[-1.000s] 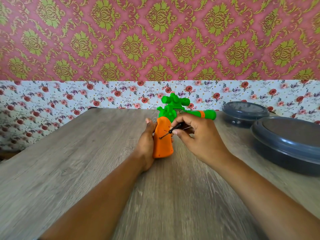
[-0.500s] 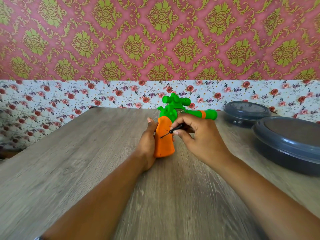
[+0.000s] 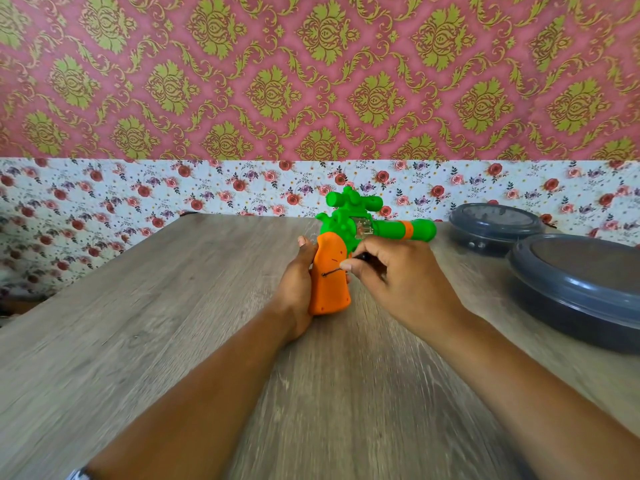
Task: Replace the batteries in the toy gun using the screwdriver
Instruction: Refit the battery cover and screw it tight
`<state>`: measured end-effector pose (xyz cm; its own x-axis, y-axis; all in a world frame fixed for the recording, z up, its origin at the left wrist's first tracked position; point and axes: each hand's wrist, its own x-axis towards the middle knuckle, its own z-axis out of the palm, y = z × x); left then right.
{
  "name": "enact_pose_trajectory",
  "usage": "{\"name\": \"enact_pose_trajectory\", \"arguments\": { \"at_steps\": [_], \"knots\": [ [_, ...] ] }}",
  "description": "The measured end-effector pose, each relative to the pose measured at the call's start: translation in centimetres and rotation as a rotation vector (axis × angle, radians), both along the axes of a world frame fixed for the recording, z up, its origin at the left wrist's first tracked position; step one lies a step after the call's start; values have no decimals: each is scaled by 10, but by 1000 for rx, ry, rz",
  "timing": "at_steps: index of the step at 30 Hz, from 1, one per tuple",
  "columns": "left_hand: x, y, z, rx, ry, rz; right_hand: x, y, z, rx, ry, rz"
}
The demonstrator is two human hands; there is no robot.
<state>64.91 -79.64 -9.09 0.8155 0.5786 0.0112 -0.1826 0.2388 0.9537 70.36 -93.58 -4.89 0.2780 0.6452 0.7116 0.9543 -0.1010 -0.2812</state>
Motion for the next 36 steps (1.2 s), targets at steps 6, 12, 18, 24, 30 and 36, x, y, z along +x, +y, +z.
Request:
{"name": "enact_pose_trajectory", "arguments": {
  "at_steps": [6, 12, 18, 24, 30, 36],
  "knots": [
    [0, -1, 0, -29, -12, -6, -6, 6, -4, -106, -70, -56],
    [0, -3, 1, -34, -10, -17, -6, 5, -1, -101, -56, -20],
    [1, 0, -1, -31, 0, -6, -10, -1, 3, -223, -188, -196],
    [2, 1, -3, -25, -4, -4, -14, 0, 4, -254, -95, -49],
    [1, -3, -2, -12, 2, -18, -11, -2, -2, -212, -192, -203],
    [1, -1, -1, 2, 2, -13, -15, 0, 0, -349, -27, -32]
  ]
}}
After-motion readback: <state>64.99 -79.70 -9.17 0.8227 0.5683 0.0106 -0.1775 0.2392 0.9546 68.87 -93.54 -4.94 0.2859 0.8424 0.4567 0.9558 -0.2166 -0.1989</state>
